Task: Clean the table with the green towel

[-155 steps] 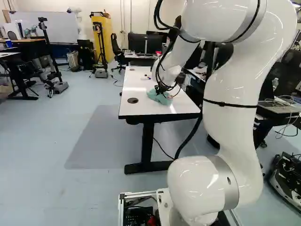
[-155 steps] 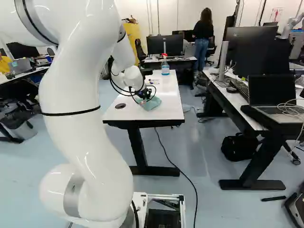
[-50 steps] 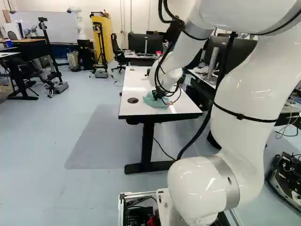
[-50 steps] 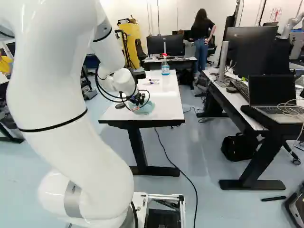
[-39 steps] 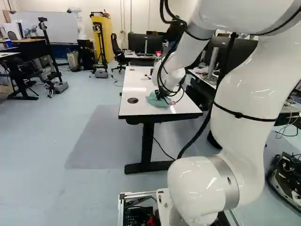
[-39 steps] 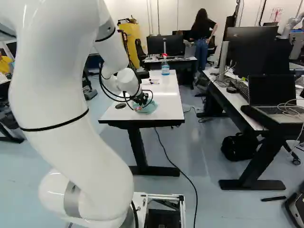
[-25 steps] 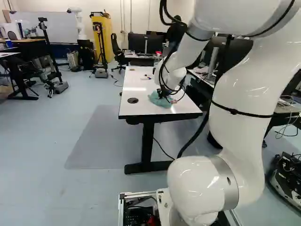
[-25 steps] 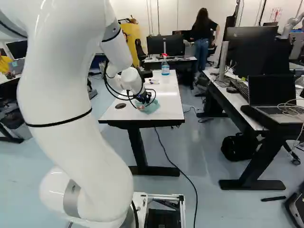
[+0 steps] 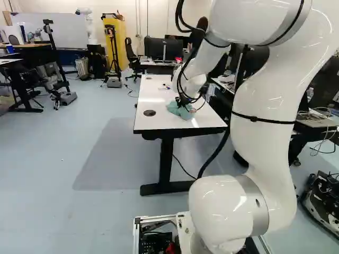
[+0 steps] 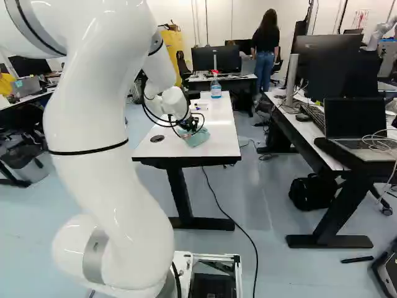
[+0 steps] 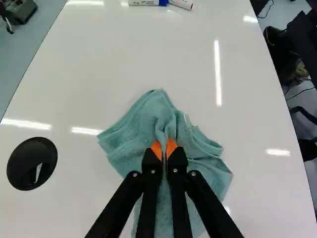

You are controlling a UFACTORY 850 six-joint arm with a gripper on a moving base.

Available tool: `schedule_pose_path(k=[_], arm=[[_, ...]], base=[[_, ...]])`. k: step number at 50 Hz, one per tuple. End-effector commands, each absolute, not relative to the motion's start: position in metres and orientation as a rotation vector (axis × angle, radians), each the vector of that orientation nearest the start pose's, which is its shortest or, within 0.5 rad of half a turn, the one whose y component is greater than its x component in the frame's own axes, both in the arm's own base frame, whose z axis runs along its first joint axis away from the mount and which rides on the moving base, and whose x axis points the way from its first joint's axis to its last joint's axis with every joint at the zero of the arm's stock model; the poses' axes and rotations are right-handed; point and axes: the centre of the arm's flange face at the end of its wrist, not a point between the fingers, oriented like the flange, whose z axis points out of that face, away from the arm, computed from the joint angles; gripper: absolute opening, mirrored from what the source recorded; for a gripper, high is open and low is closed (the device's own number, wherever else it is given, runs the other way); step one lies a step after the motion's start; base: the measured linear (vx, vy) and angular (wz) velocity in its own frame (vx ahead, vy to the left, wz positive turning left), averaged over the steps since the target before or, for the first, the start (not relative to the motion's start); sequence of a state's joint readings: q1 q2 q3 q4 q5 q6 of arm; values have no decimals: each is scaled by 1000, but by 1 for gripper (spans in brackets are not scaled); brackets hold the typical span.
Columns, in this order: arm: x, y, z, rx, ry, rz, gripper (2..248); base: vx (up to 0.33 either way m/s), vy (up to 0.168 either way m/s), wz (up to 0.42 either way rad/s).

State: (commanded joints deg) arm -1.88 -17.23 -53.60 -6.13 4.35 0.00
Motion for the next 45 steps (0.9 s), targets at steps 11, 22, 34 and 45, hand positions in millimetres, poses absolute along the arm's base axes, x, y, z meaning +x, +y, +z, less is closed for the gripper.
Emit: schedule_pose_path(k=[11,22,34,45], arm=[[545,-17,422,-2975,-114,-1126,30],[540,-17,434,-2979,-113,-1124,30],[529,-17,446,-2994,-111,-1093,30],[514,-16,457,-3010,-111,-1057,30]], base=[[0,0,0],[0,0,0],[0,0,0],[0,0,0]])
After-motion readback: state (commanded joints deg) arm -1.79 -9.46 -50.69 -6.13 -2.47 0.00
